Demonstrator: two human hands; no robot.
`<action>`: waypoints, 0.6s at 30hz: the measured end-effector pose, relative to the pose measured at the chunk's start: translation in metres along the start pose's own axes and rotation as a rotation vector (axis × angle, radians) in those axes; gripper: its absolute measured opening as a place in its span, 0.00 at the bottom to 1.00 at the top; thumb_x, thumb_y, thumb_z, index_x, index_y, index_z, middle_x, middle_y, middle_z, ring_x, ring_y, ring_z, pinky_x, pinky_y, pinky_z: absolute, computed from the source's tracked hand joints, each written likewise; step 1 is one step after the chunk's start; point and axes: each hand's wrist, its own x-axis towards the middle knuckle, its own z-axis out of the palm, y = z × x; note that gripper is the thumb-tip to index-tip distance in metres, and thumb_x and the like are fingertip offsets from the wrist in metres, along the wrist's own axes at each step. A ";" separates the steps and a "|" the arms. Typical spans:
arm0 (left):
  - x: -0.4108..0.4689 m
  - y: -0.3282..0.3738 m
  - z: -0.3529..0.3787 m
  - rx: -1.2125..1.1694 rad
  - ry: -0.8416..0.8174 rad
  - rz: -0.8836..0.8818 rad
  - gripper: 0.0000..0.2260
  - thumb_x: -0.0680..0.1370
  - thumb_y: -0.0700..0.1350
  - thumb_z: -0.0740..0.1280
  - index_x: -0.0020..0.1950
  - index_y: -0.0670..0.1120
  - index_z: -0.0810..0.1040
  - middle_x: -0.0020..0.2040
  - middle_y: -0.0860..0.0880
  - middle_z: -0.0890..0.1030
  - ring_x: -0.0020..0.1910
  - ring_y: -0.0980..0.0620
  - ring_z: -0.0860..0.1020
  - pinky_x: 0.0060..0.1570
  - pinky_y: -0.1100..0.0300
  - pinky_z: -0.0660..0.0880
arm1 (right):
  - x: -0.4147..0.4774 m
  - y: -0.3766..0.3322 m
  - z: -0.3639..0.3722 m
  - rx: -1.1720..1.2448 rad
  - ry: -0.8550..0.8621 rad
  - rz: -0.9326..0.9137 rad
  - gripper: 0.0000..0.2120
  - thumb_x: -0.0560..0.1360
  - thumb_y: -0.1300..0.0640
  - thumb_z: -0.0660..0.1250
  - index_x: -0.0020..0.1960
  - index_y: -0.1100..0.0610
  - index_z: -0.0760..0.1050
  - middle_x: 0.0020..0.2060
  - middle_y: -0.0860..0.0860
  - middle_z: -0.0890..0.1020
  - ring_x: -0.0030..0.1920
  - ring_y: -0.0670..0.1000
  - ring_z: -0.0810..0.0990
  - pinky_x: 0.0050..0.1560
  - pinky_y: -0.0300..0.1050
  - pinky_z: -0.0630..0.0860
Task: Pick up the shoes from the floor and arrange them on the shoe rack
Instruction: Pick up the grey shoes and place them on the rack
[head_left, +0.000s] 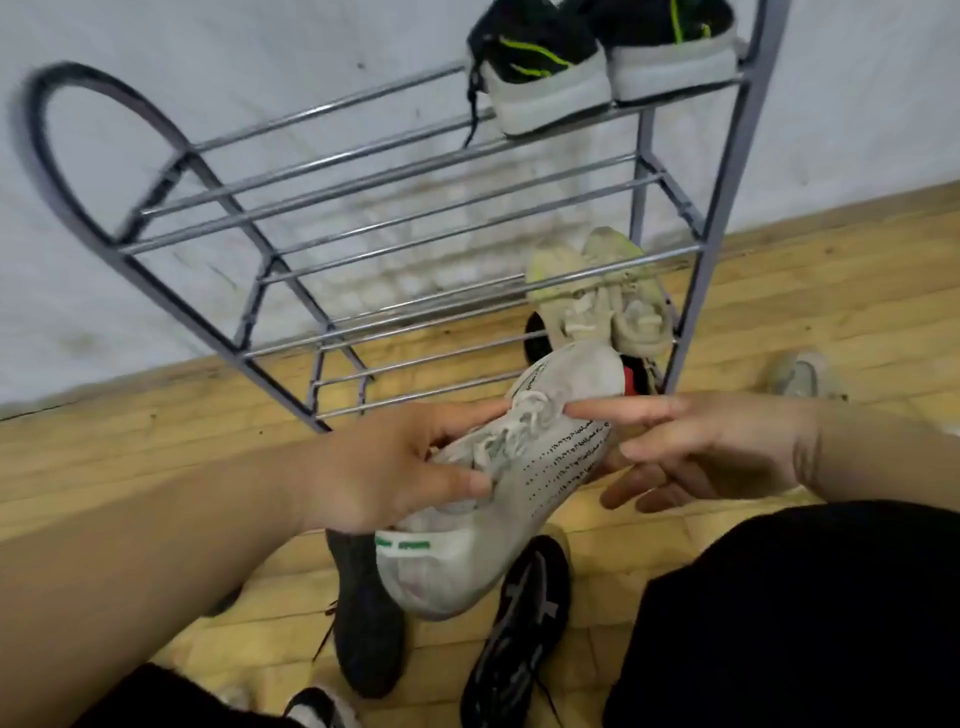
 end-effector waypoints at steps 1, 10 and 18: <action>-0.025 0.003 -0.007 0.005 0.032 0.003 0.29 0.81 0.48 0.72 0.77 0.69 0.66 0.69 0.64 0.79 0.68 0.59 0.77 0.69 0.51 0.73 | 0.001 -0.018 0.014 -0.078 -0.038 0.023 0.26 0.75 0.60 0.70 0.69 0.39 0.76 0.66 0.58 0.80 0.62 0.60 0.81 0.55 0.49 0.77; -0.185 -0.016 -0.035 -0.107 0.566 0.068 0.27 0.78 0.45 0.74 0.74 0.63 0.73 0.65 0.61 0.82 0.65 0.56 0.80 0.64 0.56 0.77 | 0.025 -0.142 0.199 -0.642 0.143 -0.108 0.23 0.77 0.55 0.73 0.67 0.36 0.73 0.56 0.47 0.86 0.58 0.51 0.84 0.61 0.47 0.80; -0.233 -0.043 -0.047 -0.150 0.629 0.058 0.24 0.82 0.42 0.71 0.76 0.59 0.73 0.65 0.56 0.83 0.64 0.53 0.81 0.66 0.44 0.76 | 0.054 -0.104 0.273 -0.681 0.405 -0.437 0.28 0.73 0.54 0.77 0.71 0.40 0.74 0.51 0.44 0.81 0.48 0.45 0.83 0.49 0.39 0.80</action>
